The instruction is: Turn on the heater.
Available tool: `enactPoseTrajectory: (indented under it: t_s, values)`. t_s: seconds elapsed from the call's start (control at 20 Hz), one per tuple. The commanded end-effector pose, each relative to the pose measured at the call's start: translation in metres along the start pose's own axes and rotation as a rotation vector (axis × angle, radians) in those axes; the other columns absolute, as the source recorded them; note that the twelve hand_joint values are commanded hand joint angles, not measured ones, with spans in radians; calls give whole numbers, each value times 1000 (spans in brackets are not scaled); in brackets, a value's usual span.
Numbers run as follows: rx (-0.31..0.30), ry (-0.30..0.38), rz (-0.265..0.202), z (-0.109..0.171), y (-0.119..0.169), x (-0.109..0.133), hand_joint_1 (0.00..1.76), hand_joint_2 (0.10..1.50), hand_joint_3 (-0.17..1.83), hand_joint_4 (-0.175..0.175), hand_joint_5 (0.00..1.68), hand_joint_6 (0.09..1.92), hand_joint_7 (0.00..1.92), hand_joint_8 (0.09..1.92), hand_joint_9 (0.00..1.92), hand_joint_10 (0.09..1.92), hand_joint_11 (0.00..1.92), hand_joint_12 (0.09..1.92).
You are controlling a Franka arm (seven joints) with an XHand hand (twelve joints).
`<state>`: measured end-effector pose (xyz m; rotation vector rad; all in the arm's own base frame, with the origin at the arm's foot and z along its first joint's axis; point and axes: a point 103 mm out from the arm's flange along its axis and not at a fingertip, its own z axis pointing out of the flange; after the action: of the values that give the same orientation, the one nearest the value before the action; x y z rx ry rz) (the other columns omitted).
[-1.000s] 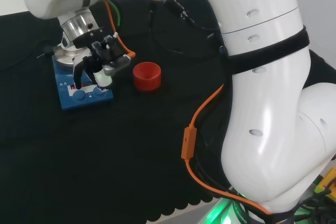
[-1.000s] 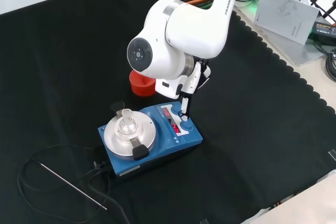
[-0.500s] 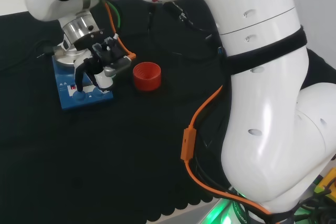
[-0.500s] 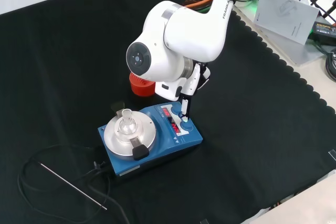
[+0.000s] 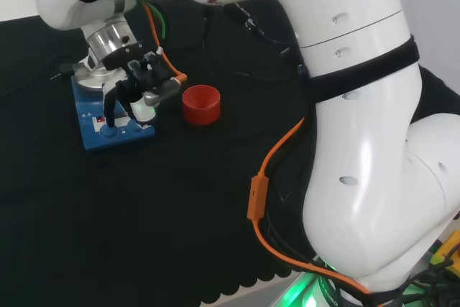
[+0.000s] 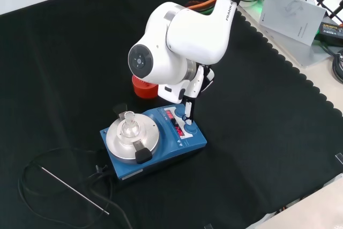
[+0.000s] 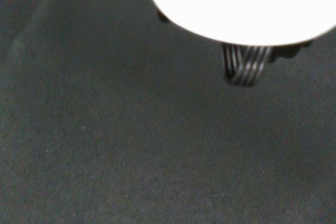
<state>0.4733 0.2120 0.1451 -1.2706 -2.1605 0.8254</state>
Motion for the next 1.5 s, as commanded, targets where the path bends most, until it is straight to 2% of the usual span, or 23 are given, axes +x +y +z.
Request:
enactPoseTrajectory:
  t_s: [0.05,1.15,1.5]
  values:
    - [0,-1,-2,0,0,0,1577,328,1683,-24,465,224,1776,1773,1904,1592,1691,1534]
    - [23,-12,-4,6,5,4,1578,327,1685,-26,488,213,1775,1773,1915,1576,1689,1535]
    - [-22,-5,-36,-8,-10,5,1578,327,1686,-27,493,208,1775,1773,1916,1574,1689,1535]
